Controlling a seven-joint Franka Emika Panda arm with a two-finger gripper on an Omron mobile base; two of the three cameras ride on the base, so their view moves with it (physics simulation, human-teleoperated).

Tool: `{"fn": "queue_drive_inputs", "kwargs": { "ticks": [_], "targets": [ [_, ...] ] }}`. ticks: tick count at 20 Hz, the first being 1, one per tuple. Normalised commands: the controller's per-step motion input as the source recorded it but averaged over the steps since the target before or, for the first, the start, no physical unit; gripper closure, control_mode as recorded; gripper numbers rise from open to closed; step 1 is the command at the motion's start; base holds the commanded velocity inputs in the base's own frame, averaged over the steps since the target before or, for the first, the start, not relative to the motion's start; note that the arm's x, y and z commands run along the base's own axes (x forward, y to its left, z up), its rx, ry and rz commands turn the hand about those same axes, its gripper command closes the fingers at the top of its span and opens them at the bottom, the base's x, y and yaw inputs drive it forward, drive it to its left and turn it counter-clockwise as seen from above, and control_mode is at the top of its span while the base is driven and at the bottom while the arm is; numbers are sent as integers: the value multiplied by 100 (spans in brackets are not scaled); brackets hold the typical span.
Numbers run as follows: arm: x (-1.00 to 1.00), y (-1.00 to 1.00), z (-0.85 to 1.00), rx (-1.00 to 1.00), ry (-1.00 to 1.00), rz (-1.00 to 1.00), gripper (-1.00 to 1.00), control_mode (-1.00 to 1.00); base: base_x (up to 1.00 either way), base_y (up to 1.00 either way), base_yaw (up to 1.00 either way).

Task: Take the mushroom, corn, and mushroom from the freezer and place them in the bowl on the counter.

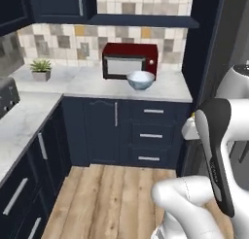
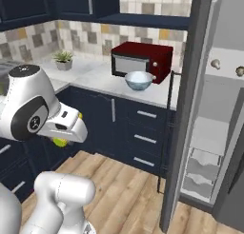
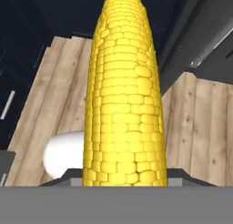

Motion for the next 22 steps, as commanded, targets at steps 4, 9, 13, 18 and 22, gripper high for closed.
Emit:
{"fn": "queue_drive_inputs", "kwargs": {
  "ticks": [4, 9, 13, 18, 22],
  "targets": [
    [0, 0, 0, 0, 0, 0, 100, 100, 65, 70, -44],
    [0, 0, 0, 0, 0, 0, 100, 100, 58, 27, -57],
    [0, 0, 0, 0, 0, 0, 100, 100, 32, 54, -10],
    [0, 0, 0, 0, 0, 0, 100, 100, 55, 33, -1],
    [0, 0, 0, 0, 0, 0, 100, 100, 85, 1, -5]
  ]
}}
